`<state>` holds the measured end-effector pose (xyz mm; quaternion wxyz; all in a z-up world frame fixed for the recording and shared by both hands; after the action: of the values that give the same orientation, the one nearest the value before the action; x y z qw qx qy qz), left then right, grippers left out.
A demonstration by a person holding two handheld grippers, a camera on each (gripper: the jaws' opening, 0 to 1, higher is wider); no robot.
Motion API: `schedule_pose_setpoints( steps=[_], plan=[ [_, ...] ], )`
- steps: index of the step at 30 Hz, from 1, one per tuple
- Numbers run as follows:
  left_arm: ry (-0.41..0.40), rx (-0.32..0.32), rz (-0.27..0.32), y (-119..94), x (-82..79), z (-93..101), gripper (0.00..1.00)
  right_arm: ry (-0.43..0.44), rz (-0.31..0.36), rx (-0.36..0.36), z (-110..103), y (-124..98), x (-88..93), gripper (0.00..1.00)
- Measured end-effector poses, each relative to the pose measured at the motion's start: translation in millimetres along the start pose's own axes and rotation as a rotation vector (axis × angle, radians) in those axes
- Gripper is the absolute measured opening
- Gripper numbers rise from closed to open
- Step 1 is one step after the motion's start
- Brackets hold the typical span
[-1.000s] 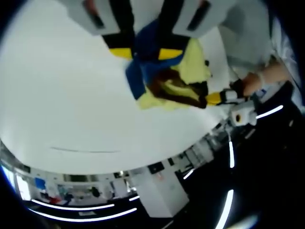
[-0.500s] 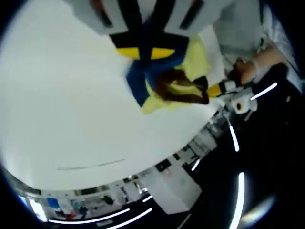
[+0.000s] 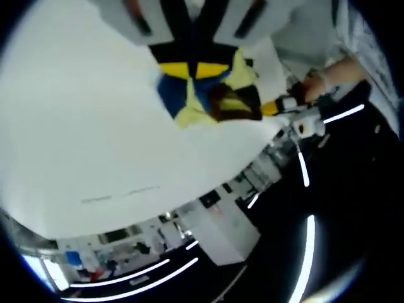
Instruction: Fold the garment on the visible template until the final outline fits inside the template.
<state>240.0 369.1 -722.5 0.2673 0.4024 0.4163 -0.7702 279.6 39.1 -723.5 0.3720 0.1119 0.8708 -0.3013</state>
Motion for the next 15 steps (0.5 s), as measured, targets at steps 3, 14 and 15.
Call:
schedule_pose_setpoints(
  steps=[3,14,15],
  plan=[
    [0.013,0.004,0.019,-9,-8.9,-1.9,0.00,-0.036,0.028,-0.018,-11,-12,-7.0,0.00],
    [0.070,0.032,0.097,-37,-46.4,12.5,0.00,-0.163,0.122,-0.055,-49,-45,-39.0,0.00],
    [0.072,0.035,0.103,-38,-49.1,13.8,0.00,-0.167,0.128,-0.052,-50,-48,-41.9,0.00]
  ],
)
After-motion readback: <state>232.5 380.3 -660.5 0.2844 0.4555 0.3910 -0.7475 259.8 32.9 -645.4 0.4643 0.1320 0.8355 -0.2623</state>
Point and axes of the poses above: the point that each gripper's makers call its tool centre point, and the gripper's own axes: y roughly forward along the fingers, z roughly to its right, x roughly out of its underside, the point moved 9 cm from there along -y, roughly backward along the fingers
